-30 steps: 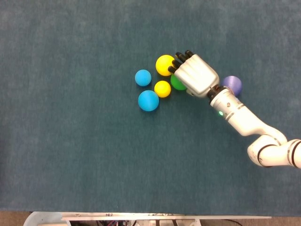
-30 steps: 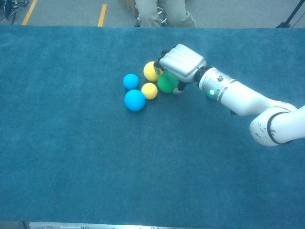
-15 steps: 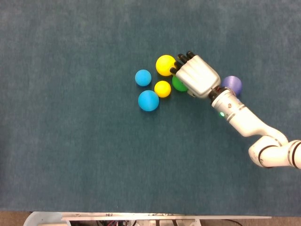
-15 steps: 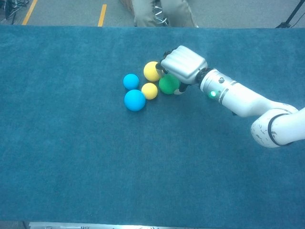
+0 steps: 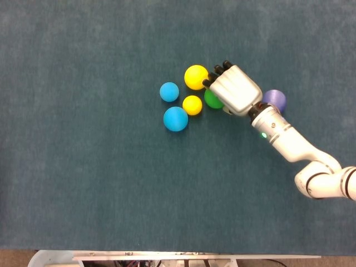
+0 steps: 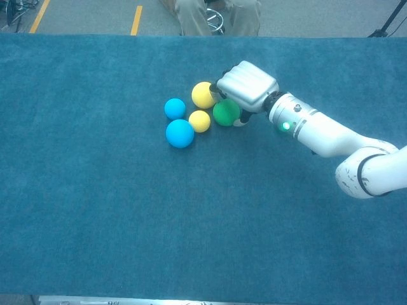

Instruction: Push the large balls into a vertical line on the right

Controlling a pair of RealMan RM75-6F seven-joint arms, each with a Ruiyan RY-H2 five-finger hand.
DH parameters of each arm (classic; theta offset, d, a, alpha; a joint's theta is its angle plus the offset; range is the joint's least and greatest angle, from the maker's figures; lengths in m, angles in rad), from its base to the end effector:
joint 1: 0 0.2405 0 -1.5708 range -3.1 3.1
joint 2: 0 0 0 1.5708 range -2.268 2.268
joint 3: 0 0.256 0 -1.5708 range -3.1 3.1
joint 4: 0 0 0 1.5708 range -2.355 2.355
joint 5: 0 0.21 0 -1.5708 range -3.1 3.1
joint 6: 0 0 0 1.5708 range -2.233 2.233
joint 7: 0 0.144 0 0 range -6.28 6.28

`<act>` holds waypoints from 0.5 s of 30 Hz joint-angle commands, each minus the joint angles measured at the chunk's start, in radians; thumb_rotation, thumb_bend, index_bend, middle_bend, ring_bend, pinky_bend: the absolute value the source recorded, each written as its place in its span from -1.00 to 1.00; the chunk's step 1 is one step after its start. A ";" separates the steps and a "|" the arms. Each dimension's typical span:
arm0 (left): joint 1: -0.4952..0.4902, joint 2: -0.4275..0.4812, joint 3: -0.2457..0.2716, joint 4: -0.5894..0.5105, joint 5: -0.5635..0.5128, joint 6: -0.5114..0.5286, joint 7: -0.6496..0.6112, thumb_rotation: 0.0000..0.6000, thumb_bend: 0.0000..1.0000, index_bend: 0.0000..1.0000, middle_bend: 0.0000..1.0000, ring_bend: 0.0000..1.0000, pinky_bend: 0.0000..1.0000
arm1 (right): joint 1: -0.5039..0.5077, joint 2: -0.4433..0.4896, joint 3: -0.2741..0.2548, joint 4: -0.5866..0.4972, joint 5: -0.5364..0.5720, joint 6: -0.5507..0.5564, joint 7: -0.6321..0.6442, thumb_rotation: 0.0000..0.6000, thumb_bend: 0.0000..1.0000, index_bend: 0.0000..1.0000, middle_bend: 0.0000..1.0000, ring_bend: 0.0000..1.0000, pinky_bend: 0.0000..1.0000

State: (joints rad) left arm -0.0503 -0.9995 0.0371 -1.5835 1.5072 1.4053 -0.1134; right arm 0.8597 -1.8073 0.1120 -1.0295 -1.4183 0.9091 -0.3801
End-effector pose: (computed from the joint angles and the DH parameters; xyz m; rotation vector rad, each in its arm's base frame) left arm -0.3425 0.1504 0.1812 -1.4420 -1.0193 -0.7418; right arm -0.1283 -0.3622 -0.0853 2.1215 -0.4105 0.8254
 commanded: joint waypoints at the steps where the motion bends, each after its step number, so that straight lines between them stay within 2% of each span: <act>1: -0.001 0.000 0.000 -0.001 0.001 0.000 0.000 1.00 -0.20 -0.37 -0.66 -0.53 -0.39 | -0.002 0.003 -0.002 -0.002 -0.004 0.003 0.002 1.00 -0.90 0.06 0.07 -0.32 -0.30; 6: -0.001 0.000 0.000 -0.002 0.002 0.000 0.001 1.00 -0.20 -0.37 -0.66 -0.53 -0.39 | -0.005 0.007 0.000 -0.007 -0.006 0.010 0.012 1.00 -0.82 0.09 0.09 -0.31 -0.30; 15: 0.000 0.002 0.001 -0.007 0.003 0.001 0.005 1.00 -0.20 -0.37 -0.66 -0.53 -0.39 | -0.016 0.030 -0.001 -0.031 -0.010 0.025 0.016 1.00 -0.81 0.11 0.11 -0.29 -0.29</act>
State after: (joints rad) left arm -0.0507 -0.9976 0.0386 -1.5906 1.5102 1.4061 -0.1083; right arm 0.8448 -1.7778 0.1118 -1.0597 -1.4282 0.9338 -0.3642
